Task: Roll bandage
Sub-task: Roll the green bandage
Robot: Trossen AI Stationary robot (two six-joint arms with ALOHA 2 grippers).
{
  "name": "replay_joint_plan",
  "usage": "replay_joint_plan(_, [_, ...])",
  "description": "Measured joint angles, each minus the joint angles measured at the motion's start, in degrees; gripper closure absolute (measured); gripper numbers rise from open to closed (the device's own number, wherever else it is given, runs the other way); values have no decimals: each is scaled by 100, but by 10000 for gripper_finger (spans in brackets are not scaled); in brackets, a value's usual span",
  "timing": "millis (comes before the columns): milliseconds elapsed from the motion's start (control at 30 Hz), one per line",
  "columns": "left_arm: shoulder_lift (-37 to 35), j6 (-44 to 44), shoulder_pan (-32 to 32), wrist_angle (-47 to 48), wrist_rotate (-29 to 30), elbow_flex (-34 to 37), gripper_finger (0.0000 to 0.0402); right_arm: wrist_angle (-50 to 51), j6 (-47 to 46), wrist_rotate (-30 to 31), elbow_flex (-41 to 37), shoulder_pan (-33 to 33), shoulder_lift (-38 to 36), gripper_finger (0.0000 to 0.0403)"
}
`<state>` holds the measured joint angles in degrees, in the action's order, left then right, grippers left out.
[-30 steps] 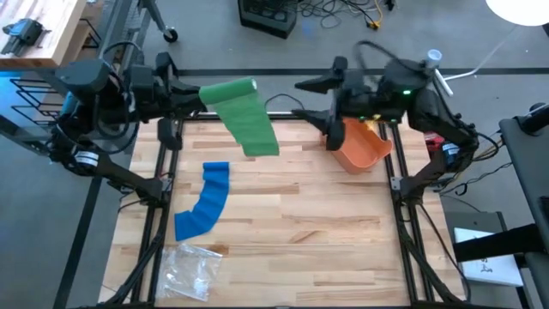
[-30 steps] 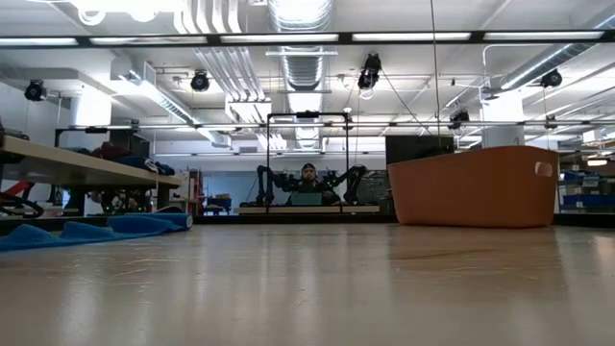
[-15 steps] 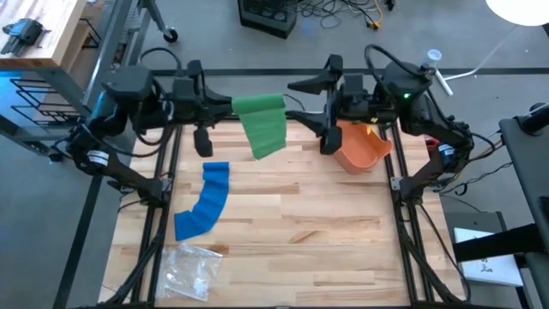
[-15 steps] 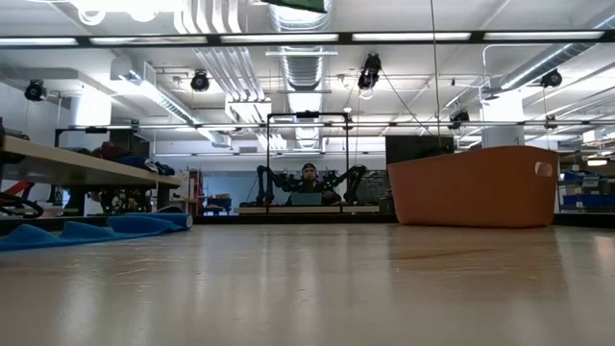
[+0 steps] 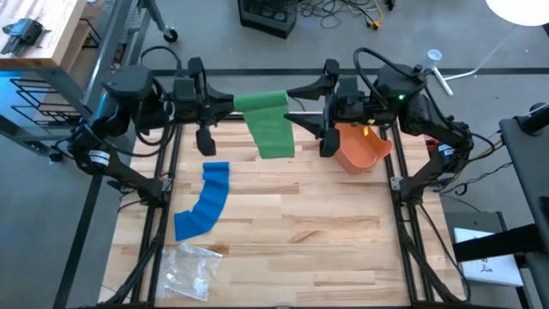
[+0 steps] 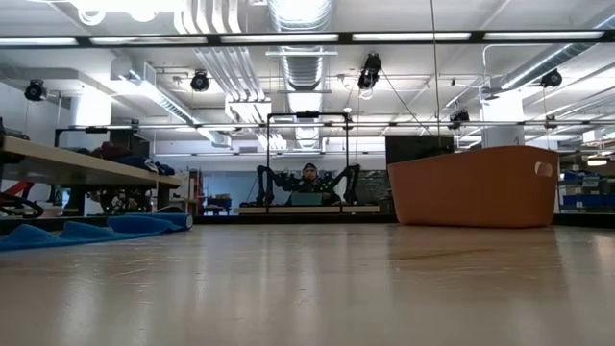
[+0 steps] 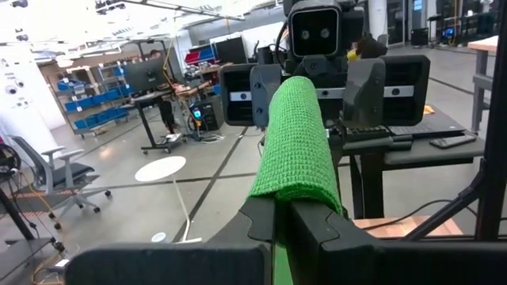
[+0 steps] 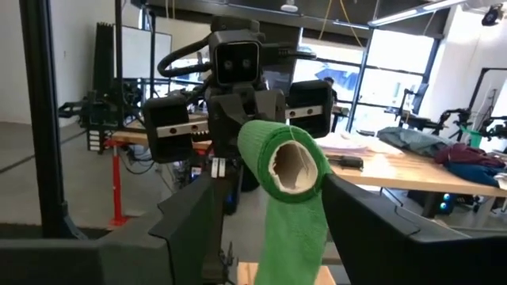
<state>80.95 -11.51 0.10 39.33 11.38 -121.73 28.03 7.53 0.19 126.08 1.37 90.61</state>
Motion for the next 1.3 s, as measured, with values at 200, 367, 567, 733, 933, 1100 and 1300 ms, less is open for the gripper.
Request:
replay_joint_plan(200, [-8,-6,1,5,23,-3,400,-53,-8,-2,2,0,-50,188])
replay_joint_plan(367, [-18,-140,6,7,29,-36,400,-86,-9,-4,2,0,-55,186])
replay_joint_plan(567, [-18,-200,11,11,29,-39,400,-258,-107,-11,2,0,-54,189])
replay_joint_plan(733, [-11,-304,11,25,29,-39,400,-345,-220,-11,4,0,45,197])
replay_joint_plan(933, [-13,-308,20,41,60,-39,400,-353,-450,-5,13,0,138,198])
replay_joint_plan(1100, [-15,-314,20,53,60,-33,400,-359,-505,-7,13,0,179,199])
replay_joint_plan(1300, [-7,-329,17,407,149,39,400,286,-502,-22,11,0,181,203])
